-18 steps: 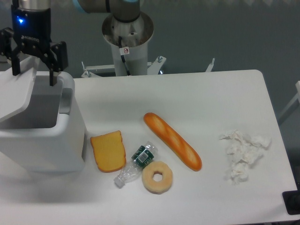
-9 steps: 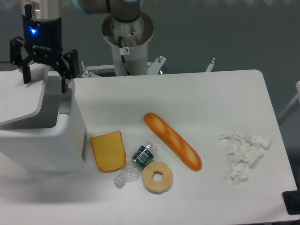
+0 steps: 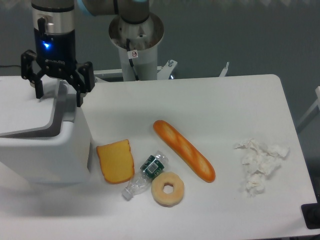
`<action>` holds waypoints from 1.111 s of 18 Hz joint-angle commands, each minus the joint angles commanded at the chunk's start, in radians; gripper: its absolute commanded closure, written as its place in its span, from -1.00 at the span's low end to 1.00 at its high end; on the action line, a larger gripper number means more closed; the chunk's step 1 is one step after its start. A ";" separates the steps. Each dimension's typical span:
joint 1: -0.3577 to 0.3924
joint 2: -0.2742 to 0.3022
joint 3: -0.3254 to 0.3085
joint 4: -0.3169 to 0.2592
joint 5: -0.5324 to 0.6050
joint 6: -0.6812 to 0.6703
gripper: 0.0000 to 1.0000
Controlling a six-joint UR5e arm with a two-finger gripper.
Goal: Close the trash can
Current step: 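Push the raised lid forward and down with the gripper, then press the gripper down on the lid to seat it shut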
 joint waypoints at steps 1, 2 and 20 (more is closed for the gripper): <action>0.003 0.000 0.000 0.000 0.000 0.000 -1.00; 0.003 -0.002 0.000 0.000 0.000 0.000 -1.00; 0.011 -0.044 -0.002 -0.002 0.002 0.025 -1.00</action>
